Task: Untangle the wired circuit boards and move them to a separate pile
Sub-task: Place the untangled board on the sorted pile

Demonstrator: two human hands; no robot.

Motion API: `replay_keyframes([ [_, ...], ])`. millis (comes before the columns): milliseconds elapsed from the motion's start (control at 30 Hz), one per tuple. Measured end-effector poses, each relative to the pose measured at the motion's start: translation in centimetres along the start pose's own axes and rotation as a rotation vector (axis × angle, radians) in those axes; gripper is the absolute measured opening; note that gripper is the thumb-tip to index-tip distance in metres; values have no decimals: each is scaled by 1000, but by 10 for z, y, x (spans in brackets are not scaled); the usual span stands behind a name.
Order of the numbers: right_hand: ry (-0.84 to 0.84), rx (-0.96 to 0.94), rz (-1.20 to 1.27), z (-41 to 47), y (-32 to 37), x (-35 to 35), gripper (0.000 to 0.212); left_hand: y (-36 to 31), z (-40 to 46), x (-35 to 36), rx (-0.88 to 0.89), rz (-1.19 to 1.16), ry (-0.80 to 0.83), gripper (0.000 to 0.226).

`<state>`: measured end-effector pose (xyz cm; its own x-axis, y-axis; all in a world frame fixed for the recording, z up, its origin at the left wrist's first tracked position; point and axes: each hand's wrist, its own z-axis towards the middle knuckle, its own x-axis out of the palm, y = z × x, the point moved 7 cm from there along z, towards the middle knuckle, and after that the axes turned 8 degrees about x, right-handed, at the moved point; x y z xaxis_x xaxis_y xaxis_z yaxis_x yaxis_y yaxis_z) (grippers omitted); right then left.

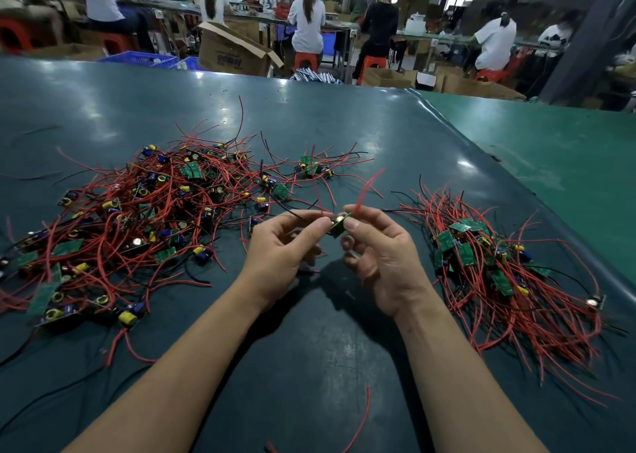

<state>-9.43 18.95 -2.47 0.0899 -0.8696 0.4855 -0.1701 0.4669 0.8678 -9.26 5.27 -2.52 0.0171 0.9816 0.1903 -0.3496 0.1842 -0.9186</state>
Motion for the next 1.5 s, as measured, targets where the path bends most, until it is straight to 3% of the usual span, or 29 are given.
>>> replay_keyframes([
  [133,-25,13,12,2,-4,2,19,5,0,-2,-44,-24,-14,11],
  [233,-154,-46,-22,4,-4,-8,7,3,2,-4,7,-8,-66,11],
  [267,-179,-69,-30,5,-4,-11,12,4,2,-5,5,-42,-77,12],
  [400,-127,-129,-51,5,0,-8,22,11,2,0,-85,-166,-11,32],
  [533,-91,-128,-61,4,-1,-5,17,16,1,2,-138,-158,64,25],
  [667,-195,-56,-84,6,-9,-8,7,12,1,-1,-94,-83,46,22],
  [767,-231,-21,-156,6,-11,-10,18,7,1,-1,-38,22,44,18],
  [967,-333,-60,-241,3,-2,-21,28,14,-1,-3,-151,43,68,22],
  [1133,-438,-108,17,1,13,-42,26,18,-1,-1,-203,5,87,29],
  [1300,-291,137,419,6,-2,-35,31,18,-2,3,-237,-67,121,22],
  [1500,-330,82,389,8,3,-42,25,16,-2,1,-252,-94,81,14],
])
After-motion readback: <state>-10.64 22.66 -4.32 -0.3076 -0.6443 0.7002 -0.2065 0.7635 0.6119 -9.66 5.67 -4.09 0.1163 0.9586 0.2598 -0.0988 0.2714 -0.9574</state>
